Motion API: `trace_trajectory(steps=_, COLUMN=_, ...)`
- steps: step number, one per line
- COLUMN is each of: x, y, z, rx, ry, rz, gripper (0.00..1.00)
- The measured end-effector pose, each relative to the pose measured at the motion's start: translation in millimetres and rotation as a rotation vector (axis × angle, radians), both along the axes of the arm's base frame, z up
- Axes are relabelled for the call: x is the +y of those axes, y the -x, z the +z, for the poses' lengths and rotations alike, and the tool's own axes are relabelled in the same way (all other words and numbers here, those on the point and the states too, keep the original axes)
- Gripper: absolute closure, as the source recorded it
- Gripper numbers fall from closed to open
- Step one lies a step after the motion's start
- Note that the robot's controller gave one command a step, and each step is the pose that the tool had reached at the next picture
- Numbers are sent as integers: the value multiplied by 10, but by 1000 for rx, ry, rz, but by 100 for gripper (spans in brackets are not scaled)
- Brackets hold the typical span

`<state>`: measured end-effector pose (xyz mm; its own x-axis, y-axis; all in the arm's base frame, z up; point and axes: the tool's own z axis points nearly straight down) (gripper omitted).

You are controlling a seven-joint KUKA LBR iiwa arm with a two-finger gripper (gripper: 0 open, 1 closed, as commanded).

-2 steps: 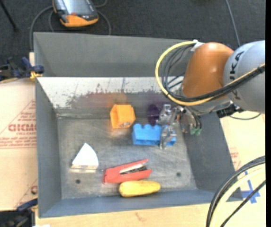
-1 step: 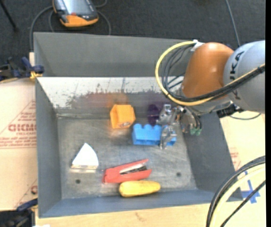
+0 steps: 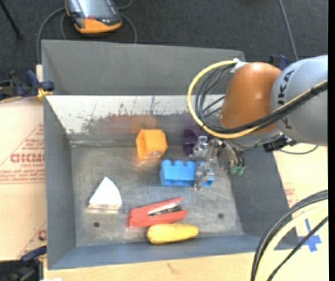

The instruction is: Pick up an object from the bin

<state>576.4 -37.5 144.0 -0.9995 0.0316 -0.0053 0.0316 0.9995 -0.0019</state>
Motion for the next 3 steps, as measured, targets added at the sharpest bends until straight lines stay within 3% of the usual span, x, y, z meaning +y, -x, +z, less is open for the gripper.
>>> trace_trajectory(steps=1, x=21, y=23, z=-56, rx=2, ry=0, rz=0, gripper=100)
trace_trajectory(steps=2, x=16, y=-27, z=490, rx=1, ry=0, rz=449, gripper=100)
trace_trajectory(steps=3, x=17, y=-24, z=486, rx=2, ry=0, rz=449, gripper=100)
